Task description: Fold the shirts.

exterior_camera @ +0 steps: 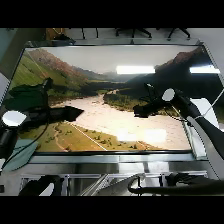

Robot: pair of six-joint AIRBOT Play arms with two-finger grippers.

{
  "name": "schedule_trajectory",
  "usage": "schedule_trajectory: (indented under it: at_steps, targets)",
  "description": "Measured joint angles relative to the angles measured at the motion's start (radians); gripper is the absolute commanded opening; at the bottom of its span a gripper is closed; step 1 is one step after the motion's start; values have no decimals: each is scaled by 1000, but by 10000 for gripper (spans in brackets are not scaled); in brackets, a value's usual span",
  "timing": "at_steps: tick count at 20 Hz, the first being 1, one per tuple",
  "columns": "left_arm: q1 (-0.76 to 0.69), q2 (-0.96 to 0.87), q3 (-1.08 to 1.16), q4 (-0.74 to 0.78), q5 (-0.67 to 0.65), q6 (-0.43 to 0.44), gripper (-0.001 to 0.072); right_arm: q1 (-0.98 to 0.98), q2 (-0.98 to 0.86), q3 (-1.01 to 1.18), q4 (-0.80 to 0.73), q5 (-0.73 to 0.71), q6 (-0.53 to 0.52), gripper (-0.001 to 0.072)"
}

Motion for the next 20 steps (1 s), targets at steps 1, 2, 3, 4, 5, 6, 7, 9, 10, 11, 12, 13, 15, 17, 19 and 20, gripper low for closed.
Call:
schedule_trajectory:
  at_steps: [1,2,3,4,5,6,7,9,10,11,12,13,15,17,19,20]
  targets:
    - [41,-15,28,95,56,3,698,0,0,0,3,-19,0,82]
    - [92,-39,61,186,112,3,698,-1,0,0,9,-40,0,302]
    - [148,-71,97,268,164,3,698,-1,0,0,11,-68,0,524]
    - [196,-105,130,326,200,3,698,-1,0,0,13,-90,0,592]
    - [248,-150,168,376,235,8,698,-1,0,0,14,-117,-1,592]
    - [301,-210,214,425,264,15,698,-2,0,0,17,-142,-6,592]
    - [344,-271,259,466,286,25,698,-2,0,0,18,-167,-16,592]
    - [405,-398,345,550,313,42,698,-2,0,0,18,-212,-28,592]
    - [426,-468,391,597,322,49,698,-2,0,0,17,-231,-35,592]
    - [441,-539,435,647,327,53,698,-2,0,0,15,-246,-39,593]
    - [452,-603,474,688,328,57,698,-2,0,0,12,-259,-42,592]
    - [459,-663,510,730,325,60,698,-2,0,0,10,-270,-43,592]
    - [468,-775,575,793,307,63,698,-2,0,0,9,-282,-46,592]
    - [473,-866,626,838,276,64,698,-2,0,0,6,-290,-49,592]
    - [475,-937,674,862,231,67,661,-2,0,0,6,-296,-49,592]
    - [476,-961,695,868,206,66,352,-2,0,0,5,-296,-49,592]
